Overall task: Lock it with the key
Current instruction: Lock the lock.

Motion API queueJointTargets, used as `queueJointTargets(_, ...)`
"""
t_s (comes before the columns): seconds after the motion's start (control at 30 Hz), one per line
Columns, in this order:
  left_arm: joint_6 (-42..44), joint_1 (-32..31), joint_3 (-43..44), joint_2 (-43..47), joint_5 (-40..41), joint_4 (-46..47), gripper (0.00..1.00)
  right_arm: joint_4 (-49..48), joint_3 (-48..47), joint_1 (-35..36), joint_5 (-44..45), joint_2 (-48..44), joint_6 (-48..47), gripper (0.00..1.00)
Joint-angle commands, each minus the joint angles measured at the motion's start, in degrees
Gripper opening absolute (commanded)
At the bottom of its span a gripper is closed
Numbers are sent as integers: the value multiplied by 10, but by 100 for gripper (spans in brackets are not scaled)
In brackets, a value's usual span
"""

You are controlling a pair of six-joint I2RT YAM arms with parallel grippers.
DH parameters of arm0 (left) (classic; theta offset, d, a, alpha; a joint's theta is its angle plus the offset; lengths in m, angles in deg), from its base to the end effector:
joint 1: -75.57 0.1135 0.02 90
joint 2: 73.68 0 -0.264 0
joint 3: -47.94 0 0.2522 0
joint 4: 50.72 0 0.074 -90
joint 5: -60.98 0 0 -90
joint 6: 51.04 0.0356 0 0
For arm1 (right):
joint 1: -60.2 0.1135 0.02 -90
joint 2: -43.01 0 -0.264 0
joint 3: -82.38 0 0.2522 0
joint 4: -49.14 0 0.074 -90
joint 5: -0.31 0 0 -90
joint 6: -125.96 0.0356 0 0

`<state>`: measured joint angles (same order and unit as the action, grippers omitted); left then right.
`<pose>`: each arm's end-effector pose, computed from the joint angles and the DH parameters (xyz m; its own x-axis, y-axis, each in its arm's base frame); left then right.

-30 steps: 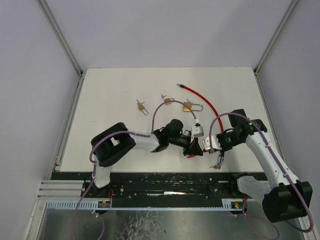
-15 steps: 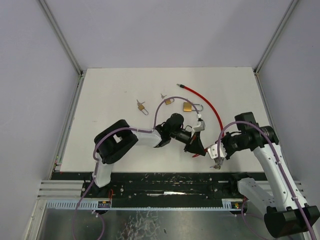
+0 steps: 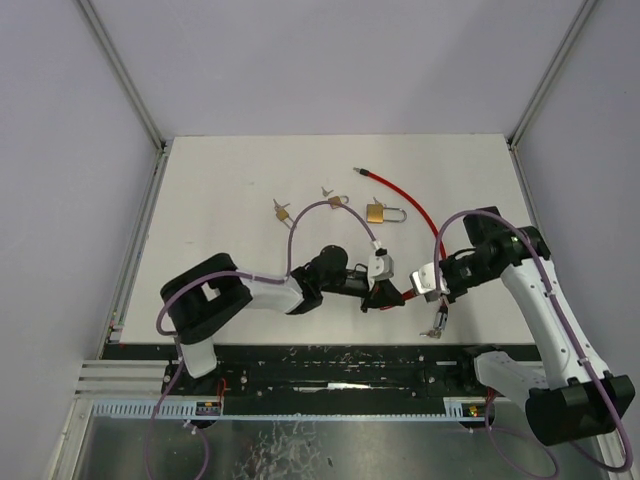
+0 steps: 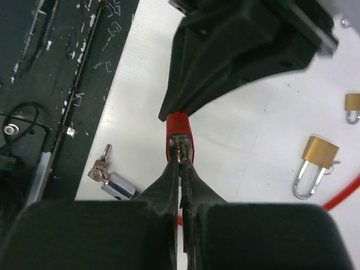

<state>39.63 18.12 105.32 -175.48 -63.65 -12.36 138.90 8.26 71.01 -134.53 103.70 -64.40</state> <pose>0.1749 -0.3117 0.1845 -0.0451 0.0886 -0.9950 0.9982 -0.0347 -0.0484 0.1520 0.0546 0.3058 0.4635 -0.6216 -0.6315 -0.8855 -0.2989 -0.3557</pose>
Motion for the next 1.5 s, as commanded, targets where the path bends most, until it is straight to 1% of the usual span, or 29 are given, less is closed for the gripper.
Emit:
queueJointTargets(0.0, -126, 59, 89, -66, -161, -68, 0, 38, -21, -1, 14, -44, -59, 0)
queueJointTargets(0.07, -232, 81, 132, -114, -259, -49, 0, 24, -10, -1, 34, -68, -72, 0)
queueJointTargets(0.13, -334, 88, 161, -160, -336, 4, 0, 16, -5, -1, 54, -81, -75, 0)
queueJointTargets(0.2, -420, 90, 167, -187, -362, 90, 0, 14, -3, -1, 64, -80, -68, 0)
queueJointTargets(0.23, -443, 91, 158, -190, -358, 131, 0, 14, -3, 0, 70, -77, -64, 0)
queueJointTargets(0.27, -444, 94, 146, -184, -348, 162, 0, 12, -3, 0, 75, -73, -54, 0)
queueJointTargets(0.3, -428, 97, 129, -171, -331, 170, 0, 8, -5, -1, 81, -69, -45, 0)
queueJointTargets(0.33, -389, 99, 113, -151, -303, 158, 0, 2, -6, -1, 88, -64, -28, 0)
queueJointTargets(0.37, -325, 99, 94, -124, -265, 118, 0, -4, -8, -1, 94, -59, -5, 0)
queueJointTargets(0.4, -251, 92, 77, -92, -207, 39, 0, -12, -11, -1, 101, -53, 18, 0)
queueJointTargets(0.43, -173, 84, 62, -59, -140, 1, 0, -20, -16, 0, 105, -45, 41, 0)
queueJointTargets(0.47, -102, 57, 48, -30, -77, -51, 0, -23, -21, -2, 107, -35, 56, 0)
queueJointTargets(0.5, -42, 36, 36, -9, -22, -61, 0, -22, -27, -1, 105, -25, 67, 0)
queueJointTargets(0.57, 26, 1, 9, 7, 62, -42, 0, -12, -36, -1, 91, -9, 65, 0)
queueJointTargets(0.63, 34, -7, 6, 7, 84, -41, 0, -6, -40, -1, 73, -8, 50, 0)
queueJointTargets(0.7, 17, 3, 21, 1, 54, -65, 0, 1, -37, -1, 57, -31, -1, 0)
queueJointTargets(0.73, -7, 17, 35, -9, -2, -74, 0, 0, -33, -1, 52, -46, -24, 0)
queueJointTargets(0.8, -95, 54, 72, -49, -134, -66, 0, -21, -27, -1, 48, -75, -32, 0)
queueJointTargets(0.83, -153, 70, 84, -68, -192, -38, 0, -30, -31, -1, 47, -79, -22, 0)
queueJointTargets(0.9, -282, 92, 90, -100, -272, 53, 0, -39, -45, -2, 50, -74, 6, 0)
queueJointTargets(0.97, -370, 104, 76, -116, -299, 168, 0, -51, -48, -1, 59, -66, 38, 0)
queueJointTargets(1.0, -392, 109, 66, -118, -301, 212, 0, -58, -48, -2, 65, -62, 52, 0)
queueJointTargets(1.03, -396, 111, 58, -117, -298, 234, 0, -67, -47, -2, 73, -57, 67, 0)
queueJointTargets(1.1, -349, 111, 49, -100, -278, 198, 0, -88, -44, -1, 87, -46, 96, 0)
queueJointTargets(1.2, -225, 97, 54, -65, -221, 50, 0, -99, -41, -2, 67, -38, 116, 0)
queueJointTargets(1.3, -143, 72, 76, -54, -163, -68, 0, -88, -34, -1, 25, -31, 118, 0)
queueJointTargets(1.37, -133, 64, 89, -60, -171, -94, 0, -64, -24, -2, 9, -30, 67, 0)
queueJointTargets(1.43, -153, 69, 90, -65, -205, -70, 0, -57, -8, -1, 6, -40, 44, 0)
queueJointTargets(1.47, -167, 73, 89, -69, -223, -50, 0, -62, -2, -1, 5, -44, 54, 0)
